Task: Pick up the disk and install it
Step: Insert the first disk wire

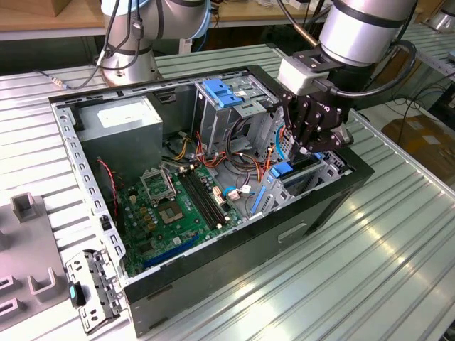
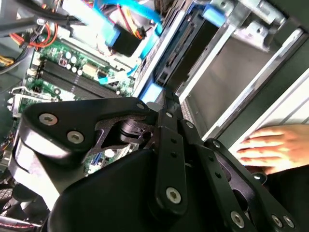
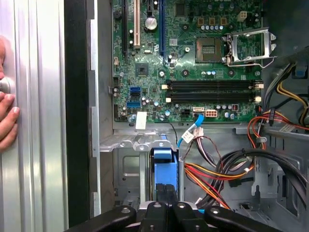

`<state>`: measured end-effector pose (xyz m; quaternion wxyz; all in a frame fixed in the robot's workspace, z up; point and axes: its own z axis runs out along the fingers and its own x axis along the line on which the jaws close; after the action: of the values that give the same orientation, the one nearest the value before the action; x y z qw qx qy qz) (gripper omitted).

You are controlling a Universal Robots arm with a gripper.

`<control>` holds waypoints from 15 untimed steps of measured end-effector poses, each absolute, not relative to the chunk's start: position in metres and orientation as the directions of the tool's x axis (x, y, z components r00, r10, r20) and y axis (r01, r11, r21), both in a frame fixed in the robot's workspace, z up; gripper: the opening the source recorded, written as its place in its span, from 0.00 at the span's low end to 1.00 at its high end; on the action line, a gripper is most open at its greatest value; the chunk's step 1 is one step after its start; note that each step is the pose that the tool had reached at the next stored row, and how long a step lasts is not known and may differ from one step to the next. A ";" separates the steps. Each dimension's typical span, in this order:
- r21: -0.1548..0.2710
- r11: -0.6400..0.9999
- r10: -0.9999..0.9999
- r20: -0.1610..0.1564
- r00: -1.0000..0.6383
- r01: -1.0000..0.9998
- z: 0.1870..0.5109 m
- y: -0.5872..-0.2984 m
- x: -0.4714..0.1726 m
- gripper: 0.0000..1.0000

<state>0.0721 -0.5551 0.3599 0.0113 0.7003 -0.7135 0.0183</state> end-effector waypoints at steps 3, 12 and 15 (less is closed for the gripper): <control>-0.010 0.016 -0.999 0.042 -0.017 -1.000 0.360 -0.555 0.084 0.11; -0.004 -0.054 -0.998 0.042 0.054 -0.999 0.370 -0.555 0.088 0.11; 0.001 -0.054 -0.998 0.041 0.054 -0.999 0.376 -0.555 0.089 0.11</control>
<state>0.0887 -0.5550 0.3757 0.0146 0.7259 -0.6875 0.0146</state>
